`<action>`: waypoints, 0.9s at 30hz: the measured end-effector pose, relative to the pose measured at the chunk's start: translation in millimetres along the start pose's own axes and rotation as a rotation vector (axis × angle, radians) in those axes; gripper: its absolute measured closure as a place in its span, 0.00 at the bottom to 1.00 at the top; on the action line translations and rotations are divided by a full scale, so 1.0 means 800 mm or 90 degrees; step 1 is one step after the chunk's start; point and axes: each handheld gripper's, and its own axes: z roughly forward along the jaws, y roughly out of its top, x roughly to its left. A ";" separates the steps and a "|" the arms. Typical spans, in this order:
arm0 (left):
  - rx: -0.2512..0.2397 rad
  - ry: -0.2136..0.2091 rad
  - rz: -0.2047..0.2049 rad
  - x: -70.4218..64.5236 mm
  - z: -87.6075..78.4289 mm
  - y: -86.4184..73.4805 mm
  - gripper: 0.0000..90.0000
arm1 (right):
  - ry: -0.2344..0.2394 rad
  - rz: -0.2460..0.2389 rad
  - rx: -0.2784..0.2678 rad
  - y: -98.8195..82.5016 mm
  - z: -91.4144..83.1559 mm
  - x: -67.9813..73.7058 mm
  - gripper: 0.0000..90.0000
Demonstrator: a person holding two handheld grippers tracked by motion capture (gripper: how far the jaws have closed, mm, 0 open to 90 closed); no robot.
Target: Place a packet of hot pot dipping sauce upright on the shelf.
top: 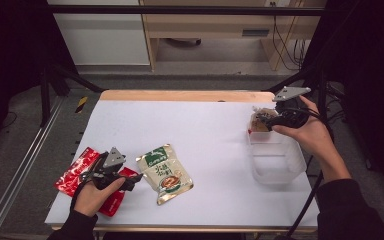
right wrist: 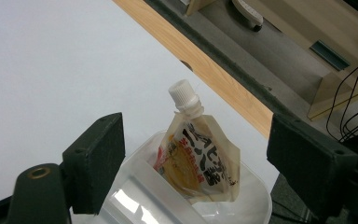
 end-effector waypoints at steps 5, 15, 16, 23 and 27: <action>-0.001 0.001 0.000 0.001 0.000 0.000 0.09 | 0.000 0.002 0.004 0.001 -0.001 0.004 0.19; -0.001 0.000 0.001 0.000 0.000 0.001 0.08 | 0.015 -0.025 -0.013 0.015 -0.005 0.029 0.17; -0.001 0.000 0.000 0.000 0.000 0.001 0.08 | 0.016 -0.028 -0.012 0.017 -0.005 0.034 0.16; -0.004 0.001 -0.001 0.001 -0.001 0.000 0.08 | 0.043 -0.046 -0.029 0.033 0.000 0.080 0.15; -0.003 0.000 -0.002 0.003 -0.002 0.000 0.08 | 0.064 -0.048 -0.042 0.041 0.007 0.114 0.17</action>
